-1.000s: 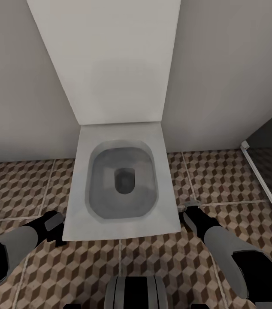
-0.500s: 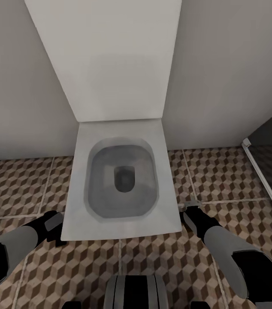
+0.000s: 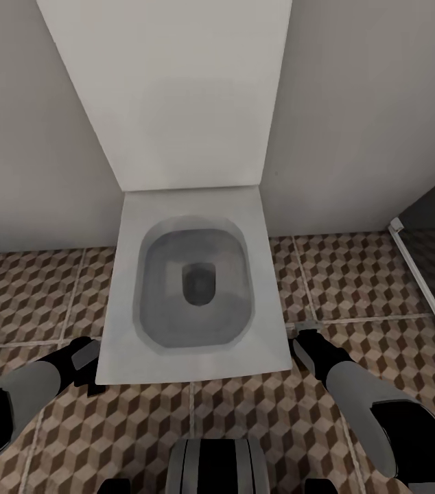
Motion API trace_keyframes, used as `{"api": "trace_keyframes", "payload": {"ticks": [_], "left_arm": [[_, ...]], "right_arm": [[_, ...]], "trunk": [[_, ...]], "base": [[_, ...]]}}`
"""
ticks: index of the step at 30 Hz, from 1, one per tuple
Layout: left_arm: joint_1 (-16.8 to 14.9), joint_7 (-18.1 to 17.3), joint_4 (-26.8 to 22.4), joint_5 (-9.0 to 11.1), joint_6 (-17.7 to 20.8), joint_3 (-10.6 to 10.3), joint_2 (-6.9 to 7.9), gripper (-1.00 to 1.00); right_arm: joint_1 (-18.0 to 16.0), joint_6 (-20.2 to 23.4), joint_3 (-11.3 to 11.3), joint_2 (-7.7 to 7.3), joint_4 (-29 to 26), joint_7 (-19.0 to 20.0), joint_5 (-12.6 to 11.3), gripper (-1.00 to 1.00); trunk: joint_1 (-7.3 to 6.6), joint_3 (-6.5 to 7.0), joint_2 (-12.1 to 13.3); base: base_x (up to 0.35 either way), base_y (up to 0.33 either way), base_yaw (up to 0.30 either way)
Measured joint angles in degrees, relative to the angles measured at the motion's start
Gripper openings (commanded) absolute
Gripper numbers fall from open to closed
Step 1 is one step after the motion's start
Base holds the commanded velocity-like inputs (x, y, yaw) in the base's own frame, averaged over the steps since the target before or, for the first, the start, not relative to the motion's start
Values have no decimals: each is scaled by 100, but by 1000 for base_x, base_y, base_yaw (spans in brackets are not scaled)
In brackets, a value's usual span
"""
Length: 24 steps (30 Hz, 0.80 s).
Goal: Take the four mousetraps from the cabinet in the bathroom and place them on the bathroom floor. Make sure all four end up on the same floor surface, and ensure that at least two of them are either under or directly next to the same bathroom sink.
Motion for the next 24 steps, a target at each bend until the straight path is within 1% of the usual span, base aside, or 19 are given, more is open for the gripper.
{"api": "trace_keyframes", "payload": {"ticks": [24], "left_arm": [[0,0,0,1,-1,0,0,-100]], "right_arm": [[0,-5,0,11,0,0,1,-100]], "trunk": [[0,0,0]], "base": [[0,0,0]]}}
